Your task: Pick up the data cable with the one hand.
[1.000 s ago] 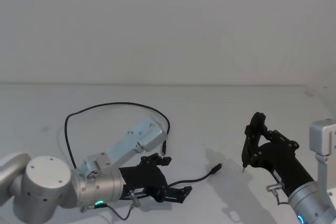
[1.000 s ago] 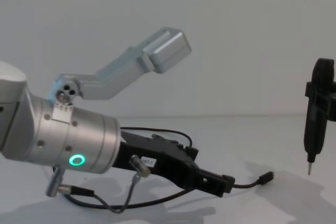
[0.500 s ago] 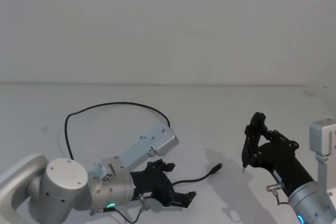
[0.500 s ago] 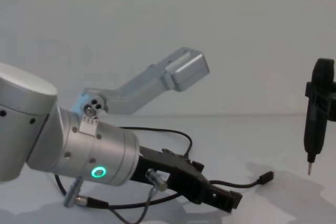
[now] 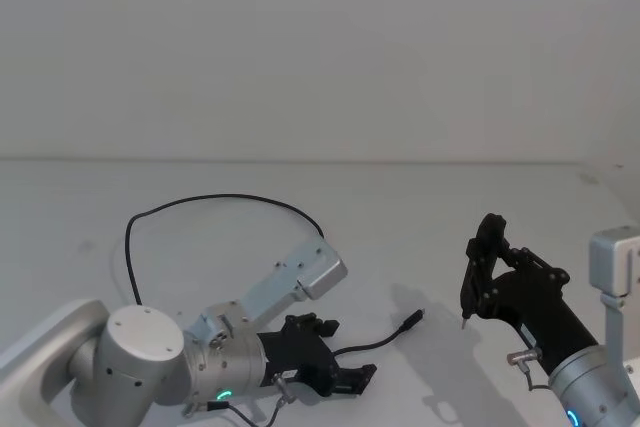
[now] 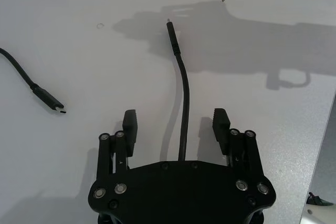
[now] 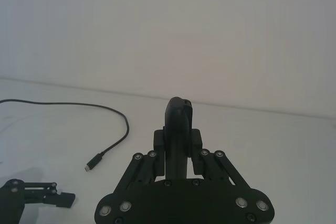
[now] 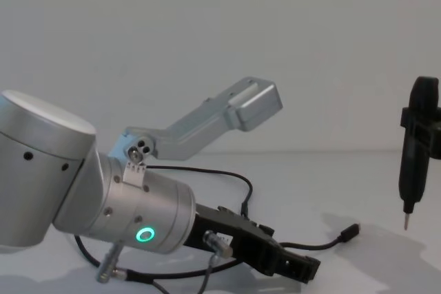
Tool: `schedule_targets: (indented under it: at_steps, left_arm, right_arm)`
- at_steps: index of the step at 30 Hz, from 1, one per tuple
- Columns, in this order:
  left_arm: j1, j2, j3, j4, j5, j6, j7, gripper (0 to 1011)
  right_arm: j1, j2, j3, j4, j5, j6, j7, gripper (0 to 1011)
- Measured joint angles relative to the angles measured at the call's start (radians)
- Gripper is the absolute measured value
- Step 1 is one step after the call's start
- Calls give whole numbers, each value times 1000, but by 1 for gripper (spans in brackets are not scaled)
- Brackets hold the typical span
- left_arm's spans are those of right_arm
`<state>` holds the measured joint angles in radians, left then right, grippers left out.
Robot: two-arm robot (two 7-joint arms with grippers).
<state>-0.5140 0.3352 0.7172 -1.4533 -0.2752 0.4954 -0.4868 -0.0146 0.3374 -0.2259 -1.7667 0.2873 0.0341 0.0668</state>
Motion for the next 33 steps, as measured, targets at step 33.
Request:
schedule_targets:
  at_steps: [33]
  left_arm:
    - [4,-19,-5,12,-1,23,14,513]
  right_arm:
    - [0,0,0,0,0,0,0,279]
